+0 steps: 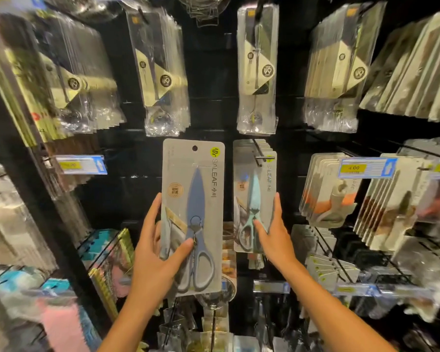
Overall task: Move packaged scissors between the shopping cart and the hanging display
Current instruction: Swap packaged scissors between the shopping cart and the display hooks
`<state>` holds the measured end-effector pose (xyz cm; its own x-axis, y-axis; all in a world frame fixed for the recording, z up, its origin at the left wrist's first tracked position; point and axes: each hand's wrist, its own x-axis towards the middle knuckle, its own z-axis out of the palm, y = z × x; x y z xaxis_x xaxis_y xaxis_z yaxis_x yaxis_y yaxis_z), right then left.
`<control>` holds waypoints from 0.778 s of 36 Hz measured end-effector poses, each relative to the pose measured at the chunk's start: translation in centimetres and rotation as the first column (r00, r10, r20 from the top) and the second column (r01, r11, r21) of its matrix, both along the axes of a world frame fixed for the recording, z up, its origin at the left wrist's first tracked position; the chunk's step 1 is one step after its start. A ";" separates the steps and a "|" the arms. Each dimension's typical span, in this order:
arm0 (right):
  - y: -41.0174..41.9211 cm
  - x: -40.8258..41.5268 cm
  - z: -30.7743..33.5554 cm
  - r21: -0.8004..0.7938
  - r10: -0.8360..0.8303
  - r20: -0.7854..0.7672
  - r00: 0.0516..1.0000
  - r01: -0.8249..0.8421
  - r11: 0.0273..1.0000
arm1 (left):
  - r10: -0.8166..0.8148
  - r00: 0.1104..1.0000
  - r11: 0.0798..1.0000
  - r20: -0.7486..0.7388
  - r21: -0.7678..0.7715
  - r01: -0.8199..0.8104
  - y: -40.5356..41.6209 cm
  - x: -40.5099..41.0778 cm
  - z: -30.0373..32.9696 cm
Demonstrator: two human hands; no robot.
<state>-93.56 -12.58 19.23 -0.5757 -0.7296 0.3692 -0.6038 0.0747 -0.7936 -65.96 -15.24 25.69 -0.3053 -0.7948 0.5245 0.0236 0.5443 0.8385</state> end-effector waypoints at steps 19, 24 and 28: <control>1.6 0.1 -0.1 -0.133 0.095 0.073 0.993 -0.084 0.988 | -0.003 0.998 1.000 -0.058 -0.007 0.003 1.5 -1.3 0.0; 5.1 3.4 2.7 -0.261 0.370 0.130 0.920 -0.328 0.908 | -0.044 0.995 0.999 -0.088 -0.015 0.042 2.0 -1.9 -0.2; 6.7 5.0 4.3 -0.302 0.460 0.088 0.884 -0.416 0.858 | -0.054 0.997 0.998 -0.062 -0.026 0.052 2.3 -2.7 -0.8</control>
